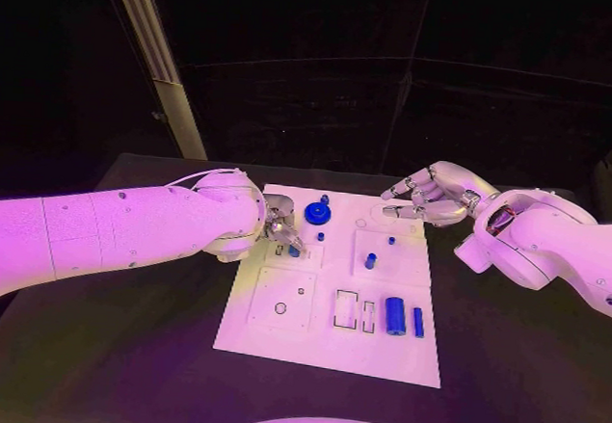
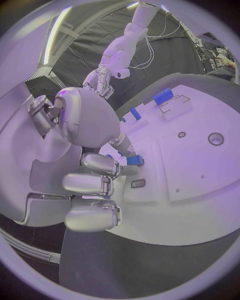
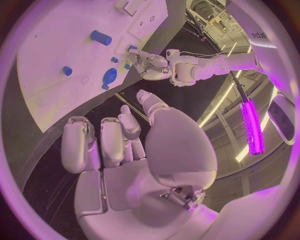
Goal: Assemble the parts on the task board
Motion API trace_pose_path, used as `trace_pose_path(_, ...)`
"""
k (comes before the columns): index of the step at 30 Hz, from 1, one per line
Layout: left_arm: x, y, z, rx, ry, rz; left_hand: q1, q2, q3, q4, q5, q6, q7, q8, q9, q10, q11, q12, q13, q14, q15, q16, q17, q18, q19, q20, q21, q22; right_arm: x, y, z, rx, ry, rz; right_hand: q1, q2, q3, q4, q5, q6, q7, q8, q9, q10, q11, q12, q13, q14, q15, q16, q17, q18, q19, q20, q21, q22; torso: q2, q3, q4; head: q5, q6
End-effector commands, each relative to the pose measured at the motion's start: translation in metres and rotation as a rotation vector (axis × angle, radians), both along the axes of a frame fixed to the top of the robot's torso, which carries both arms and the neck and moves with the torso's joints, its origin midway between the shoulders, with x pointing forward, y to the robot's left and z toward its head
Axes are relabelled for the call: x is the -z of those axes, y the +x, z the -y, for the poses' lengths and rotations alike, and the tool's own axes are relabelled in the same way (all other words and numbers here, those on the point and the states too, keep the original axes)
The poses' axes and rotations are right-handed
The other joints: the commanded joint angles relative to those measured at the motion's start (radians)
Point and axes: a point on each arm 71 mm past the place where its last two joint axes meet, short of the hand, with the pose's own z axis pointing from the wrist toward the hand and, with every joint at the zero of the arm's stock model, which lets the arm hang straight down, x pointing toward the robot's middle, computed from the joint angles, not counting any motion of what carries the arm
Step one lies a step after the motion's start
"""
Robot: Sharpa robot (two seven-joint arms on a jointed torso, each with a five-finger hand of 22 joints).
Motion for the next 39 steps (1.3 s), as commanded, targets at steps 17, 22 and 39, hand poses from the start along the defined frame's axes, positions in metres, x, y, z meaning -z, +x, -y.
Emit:
trace_pose_path(17, 0.0020, 0.0018, 0.0013, 0.000, -0.002, -0.021, -0.072, -0.038, 0.175, -0.112, -0.017, 0.015, -0.015, -0.005, 0.016, 0.043, -0.014, -0.027, 0.193, 0.093, -0.007, -0.001, 0.208, -0.008, 0.001, -0.002, 0.000, 0.043, -0.0010, -0.0001, -0.0017, -0.007, 0.001, -0.003, -0.015, 0.003, 0.007, 0.003, 0.007, 0.006, 0.000, 0.003, 0.002, -0.008, 0.000, -0.006, -0.002, 0.017, -0.002, -0.008, -0.003, 0.011, -0.008, -0.003, -0.007, -0.004, 0.001, 0.0002, -0.0010, -0.005, -0.003)
trace_pose_path(22, 0.0026, 0.0026, 0.0013, -0.004, 0.004, -0.027, -0.109, -0.058, 0.165, -0.067, -0.007, 0.025, -0.021, -0.009, 0.021, 0.042, -0.018, -0.039, 0.191, 0.093, -0.012, -0.003, 0.206, -0.007, -0.001, -0.006, -0.003, 0.040, -0.0010, -0.0002, -0.0013, -0.006, 0.001, -0.003, -0.016, 0.003, 0.007, 0.004, 0.007, 0.006, 0.000, 0.003, 0.002, -0.009, 0.000, -0.009, -0.005, 0.016, -0.002, -0.010, -0.005, 0.012, -0.009, -0.003, -0.009, -0.007, 0.000, 0.0001, -0.0009, -0.005, -0.005)
trace_pose_path(39, 0.0038, 0.0049, 0.0021, -0.013, 0.021, -0.037, -0.144, -0.094, 0.153, -0.014, -0.023, 0.046, -0.027, -0.013, 0.031, 0.043, -0.023, -0.039, 0.191, 0.094, -0.017, 0.000, 0.209, -0.007, 0.000, -0.012, -0.005, 0.042, -0.0008, -0.0006, -0.0005, -0.006, -0.002, -0.008, -0.018, 0.003, 0.007, 0.004, 0.007, 0.006, 0.000, 0.003, 0.002, -0.011, 0.000, -0.012, -0.007, 0.016, -0.002, -0.012, -0.007, 0.012, -0.010, -0.002, -0.010, -0.008, 0.000, -0.0002, -0.0006, -0.006, -0.008)
